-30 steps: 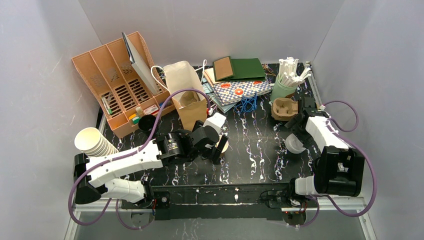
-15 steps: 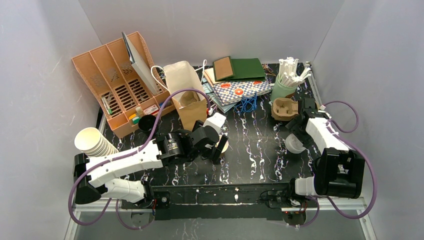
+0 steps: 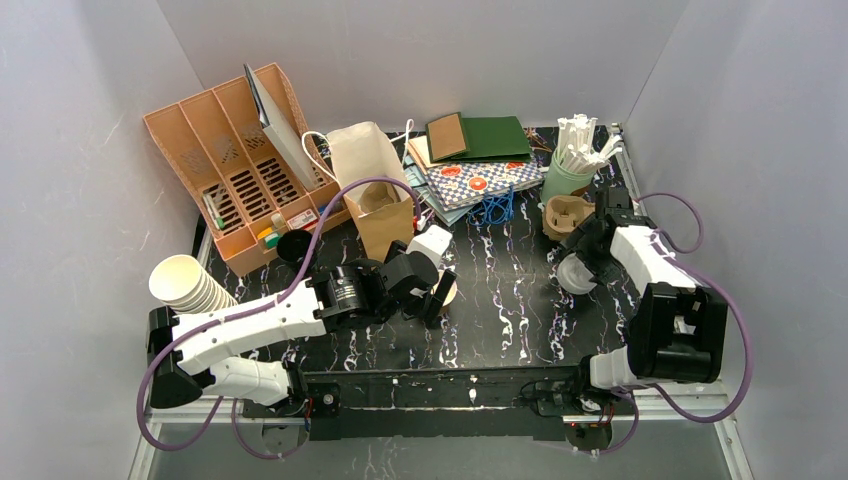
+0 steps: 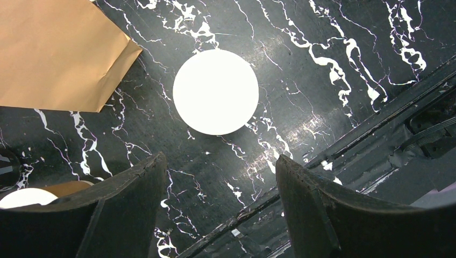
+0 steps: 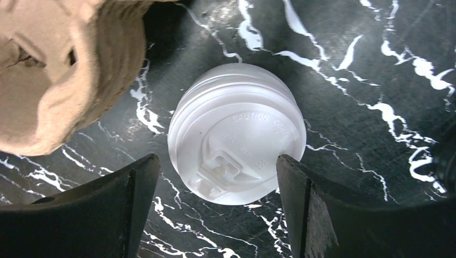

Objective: Pack the takeout coffee
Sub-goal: Move the cup lid to the center of the board, then close the cup lid on the coffee cup.

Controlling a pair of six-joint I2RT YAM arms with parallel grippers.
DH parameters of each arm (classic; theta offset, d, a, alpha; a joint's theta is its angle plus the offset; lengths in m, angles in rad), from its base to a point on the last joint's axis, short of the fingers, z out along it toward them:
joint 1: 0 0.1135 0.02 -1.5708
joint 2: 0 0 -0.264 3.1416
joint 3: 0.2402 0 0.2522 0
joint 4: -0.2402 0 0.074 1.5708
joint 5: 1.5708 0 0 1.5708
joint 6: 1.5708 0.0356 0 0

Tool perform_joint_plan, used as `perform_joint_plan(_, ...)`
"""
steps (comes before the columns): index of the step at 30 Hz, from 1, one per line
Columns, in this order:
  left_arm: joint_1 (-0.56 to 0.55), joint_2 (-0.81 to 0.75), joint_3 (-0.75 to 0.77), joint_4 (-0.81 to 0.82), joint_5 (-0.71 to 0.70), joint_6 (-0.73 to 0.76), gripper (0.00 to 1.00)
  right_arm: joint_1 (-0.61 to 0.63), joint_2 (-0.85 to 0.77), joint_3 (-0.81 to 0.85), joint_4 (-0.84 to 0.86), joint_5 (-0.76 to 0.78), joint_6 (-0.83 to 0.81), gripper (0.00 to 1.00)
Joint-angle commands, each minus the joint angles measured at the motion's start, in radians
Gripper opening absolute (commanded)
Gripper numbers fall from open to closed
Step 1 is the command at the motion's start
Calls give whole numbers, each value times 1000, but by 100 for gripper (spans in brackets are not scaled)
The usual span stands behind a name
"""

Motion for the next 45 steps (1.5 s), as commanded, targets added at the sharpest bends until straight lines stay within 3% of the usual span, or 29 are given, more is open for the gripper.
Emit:
perform_joint_plan(1,-5,2,12,-20,-29,-6,72,58,41,43,36,-60,17,90)
perform_joint_plan(5,-4,12,18,-20,-26,-3,72,126,70,112,-20,2,32,98)
perform_joint_plan(14,-5,0,7,-24,-30,-11,72,126,-17,170,-66,129,-4,98)
perform_joint_plan(20,-5,-17,5,-30,-32,-17,72,126,-84,124,-53,185,-50,98)
perform_joint_plan(30,-5,-40,-3,-40,-31,-24,72,117,-82,7,115,0,-133,98)
perform_joint_plan(45,-5,-58,-17,-48,-37,-28,72,117,-31,-11,142,91,-149,98)
